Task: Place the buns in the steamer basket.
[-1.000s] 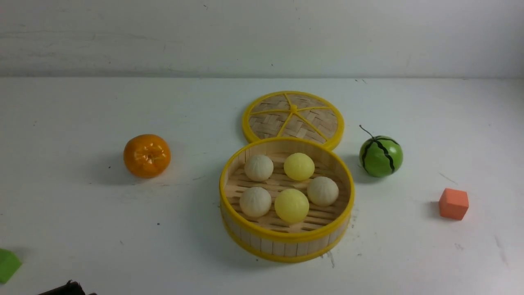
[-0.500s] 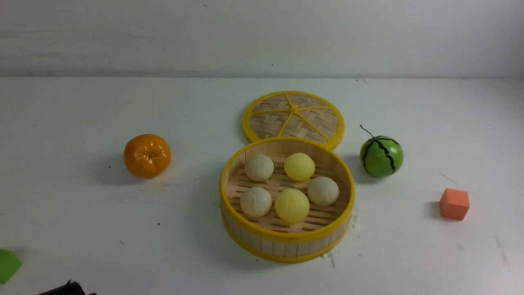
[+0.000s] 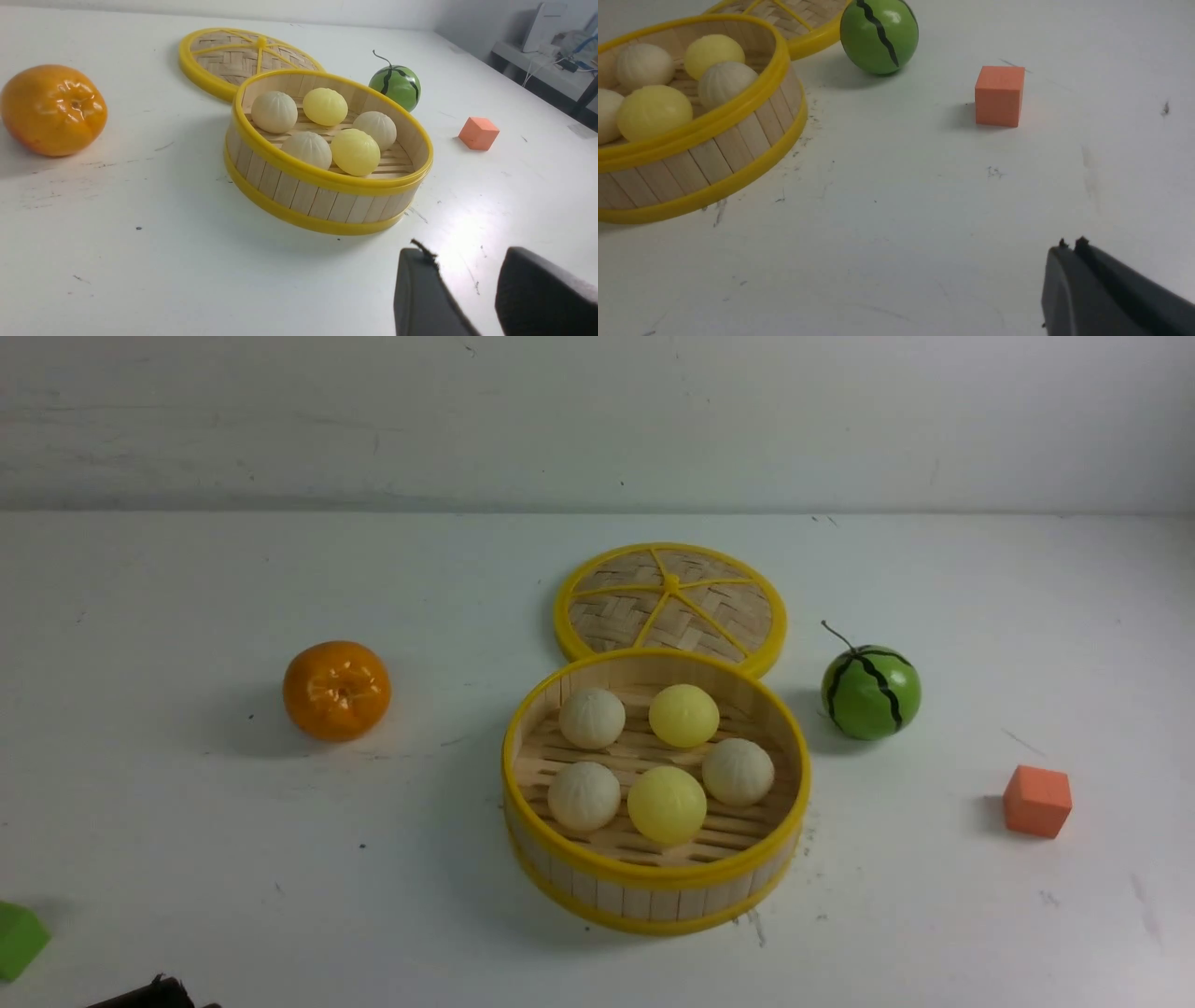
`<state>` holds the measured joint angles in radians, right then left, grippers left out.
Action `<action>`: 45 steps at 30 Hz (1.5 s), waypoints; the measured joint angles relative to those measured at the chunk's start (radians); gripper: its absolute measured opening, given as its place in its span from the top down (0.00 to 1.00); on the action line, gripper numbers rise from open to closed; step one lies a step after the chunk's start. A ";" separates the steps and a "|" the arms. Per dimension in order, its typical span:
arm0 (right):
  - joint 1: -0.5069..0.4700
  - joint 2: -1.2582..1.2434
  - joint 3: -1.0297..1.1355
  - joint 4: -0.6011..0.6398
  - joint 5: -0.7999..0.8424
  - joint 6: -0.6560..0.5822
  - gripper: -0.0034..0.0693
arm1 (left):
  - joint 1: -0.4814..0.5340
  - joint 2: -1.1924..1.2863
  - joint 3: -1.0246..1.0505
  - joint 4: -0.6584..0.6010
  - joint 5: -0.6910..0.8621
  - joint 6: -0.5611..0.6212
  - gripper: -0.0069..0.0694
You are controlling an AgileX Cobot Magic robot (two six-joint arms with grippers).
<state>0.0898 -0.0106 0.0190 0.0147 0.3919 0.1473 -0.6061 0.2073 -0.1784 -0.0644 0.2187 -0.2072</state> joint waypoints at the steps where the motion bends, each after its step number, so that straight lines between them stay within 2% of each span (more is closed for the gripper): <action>1: 0.000 0.000 0.000 0.010 0.001 0.000 0.97 | 0.000 0.000 0.000 0.000 0.000 0.000 0.60; 24: 0.000 0.000 -0.001 0.020 0.004 0.000 0.95 | 0.000 0.000 0.000 0.009 -0.001 0.003 0.60; 29: 0.000 0.000 -0.001 0.021 0.004 0.000 0.95 | 0.013 -0.017 0.000 0.145 0.000 0.013 0.60; 32: 0.000 0.000 -0.001 0.023 0.004 0.000 0.94 | 0.116 -0.074 0.001 0.148 0.015 -0.058 0.69; 37: 0.000 0.000 -0.001 0.024 0.004 0.000 0.93 | 0.305 -0.167 0.079 0.089 0.010 -0.106 0.92; 41: 0.000 0.000 -0.001 0.024 0.004 0.000 0.94 | 0.394 -0.209 0.168 0.056 0.011 -0.109 0.93; 45: 0.000 0.000 -0.001 0.024 0.004 0.001 0.93 | 0.455 -0.217 0.206 0.018 0.133 -0.112 0.93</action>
<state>0.0898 -0.0106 0.0181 0.0388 0.3955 0.1484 -0.1508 -0.0096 0.0278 -0.0469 0.3521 -0.3189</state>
